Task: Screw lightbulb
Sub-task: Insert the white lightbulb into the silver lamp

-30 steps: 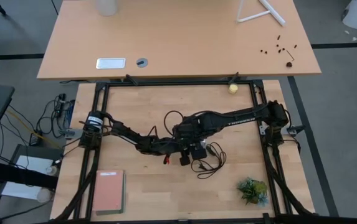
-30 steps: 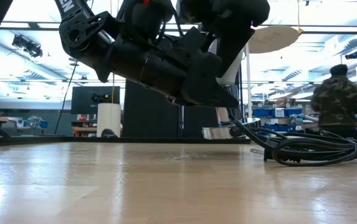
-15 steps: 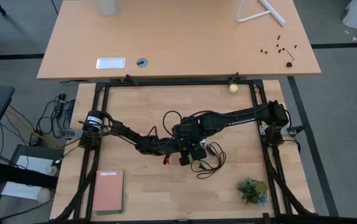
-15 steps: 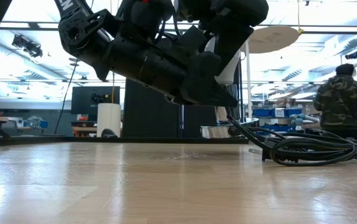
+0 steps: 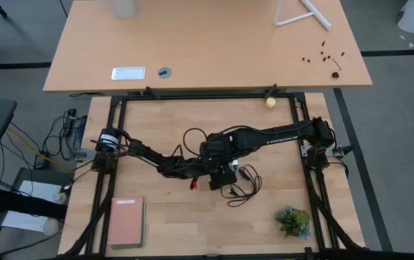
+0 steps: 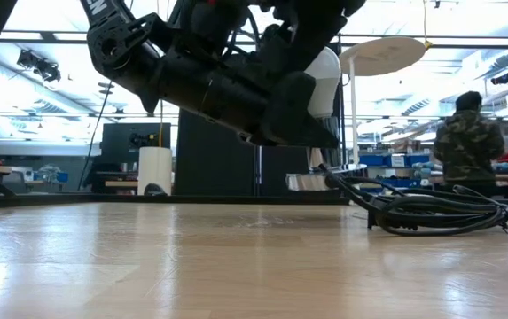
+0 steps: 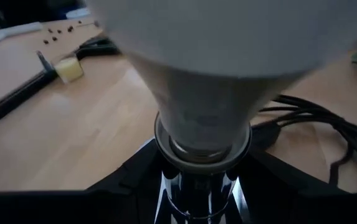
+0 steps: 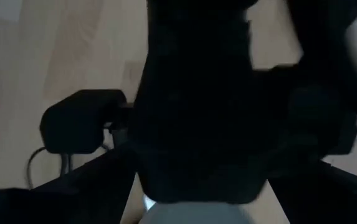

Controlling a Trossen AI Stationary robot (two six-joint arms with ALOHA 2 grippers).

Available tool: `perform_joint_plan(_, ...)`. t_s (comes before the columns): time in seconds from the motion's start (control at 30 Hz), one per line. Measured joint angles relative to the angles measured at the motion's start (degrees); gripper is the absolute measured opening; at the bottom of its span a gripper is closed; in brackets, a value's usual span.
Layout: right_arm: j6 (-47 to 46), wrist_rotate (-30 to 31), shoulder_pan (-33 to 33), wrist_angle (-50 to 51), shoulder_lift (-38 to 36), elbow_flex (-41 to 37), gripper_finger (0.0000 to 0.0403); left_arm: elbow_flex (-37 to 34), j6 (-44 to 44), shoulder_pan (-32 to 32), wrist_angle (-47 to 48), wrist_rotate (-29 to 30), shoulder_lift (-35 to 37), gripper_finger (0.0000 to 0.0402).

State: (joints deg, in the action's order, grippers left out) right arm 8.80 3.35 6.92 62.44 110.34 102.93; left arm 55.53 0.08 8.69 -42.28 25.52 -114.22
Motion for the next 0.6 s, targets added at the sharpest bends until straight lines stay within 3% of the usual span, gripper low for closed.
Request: perform_joint_plan(0.6, -1.74, -0.63, 0.24, 2.74, -1.82, 1.29, 0.0346, -0.15, -0.29, -0.18, 1.08, -0.18, -0.07, 0.0188)
